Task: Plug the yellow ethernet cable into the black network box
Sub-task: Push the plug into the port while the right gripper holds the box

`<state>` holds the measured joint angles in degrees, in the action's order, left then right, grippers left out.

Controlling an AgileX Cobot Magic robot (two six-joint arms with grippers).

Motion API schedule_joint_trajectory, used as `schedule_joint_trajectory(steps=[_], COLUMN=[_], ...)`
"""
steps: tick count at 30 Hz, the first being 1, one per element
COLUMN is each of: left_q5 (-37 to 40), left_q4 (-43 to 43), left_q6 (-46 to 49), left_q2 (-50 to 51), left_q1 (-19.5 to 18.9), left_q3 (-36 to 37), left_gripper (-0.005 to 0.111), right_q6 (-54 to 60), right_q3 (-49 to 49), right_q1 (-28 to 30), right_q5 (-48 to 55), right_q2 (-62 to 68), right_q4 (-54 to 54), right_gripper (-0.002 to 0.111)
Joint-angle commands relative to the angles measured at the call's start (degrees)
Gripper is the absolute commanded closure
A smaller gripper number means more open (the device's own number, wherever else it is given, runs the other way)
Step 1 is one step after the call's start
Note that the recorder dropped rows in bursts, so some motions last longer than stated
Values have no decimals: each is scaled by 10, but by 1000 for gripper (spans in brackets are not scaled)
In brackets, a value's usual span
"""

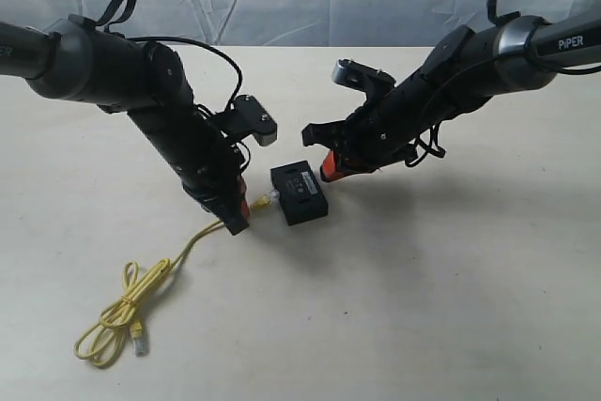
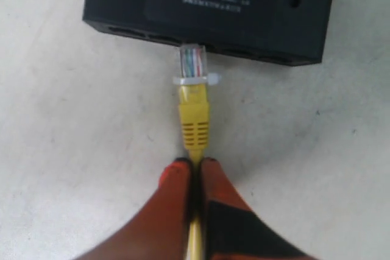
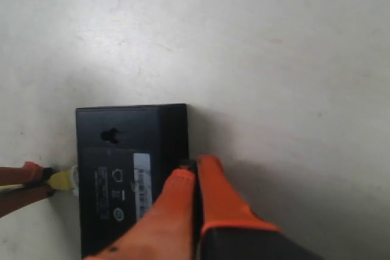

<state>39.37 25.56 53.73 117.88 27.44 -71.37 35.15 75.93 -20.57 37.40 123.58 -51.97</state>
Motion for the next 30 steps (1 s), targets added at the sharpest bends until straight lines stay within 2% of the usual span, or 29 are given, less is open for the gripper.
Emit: schedule_joint_trajectory(steps=[1, 10, 30], left_q5=[1, 23, 2], left_q4=[-19, -19, -14], left_q6=[-6, 36, 57], left_q2=[8, 8, 8], left_q1=[1, 1, 1], left_q3=[-1, -1, -1], left_gripper=[107, 107, 107], right_q6=[4, 10, 38], right_q3=[0, 0, 0], right_q1=[-1, -1, -5], right_q5=[-5, -7, -5], right_q2=[0, 0, 0], right_q4=[0, 0, -1], right_gripper=[109, 109, 109])
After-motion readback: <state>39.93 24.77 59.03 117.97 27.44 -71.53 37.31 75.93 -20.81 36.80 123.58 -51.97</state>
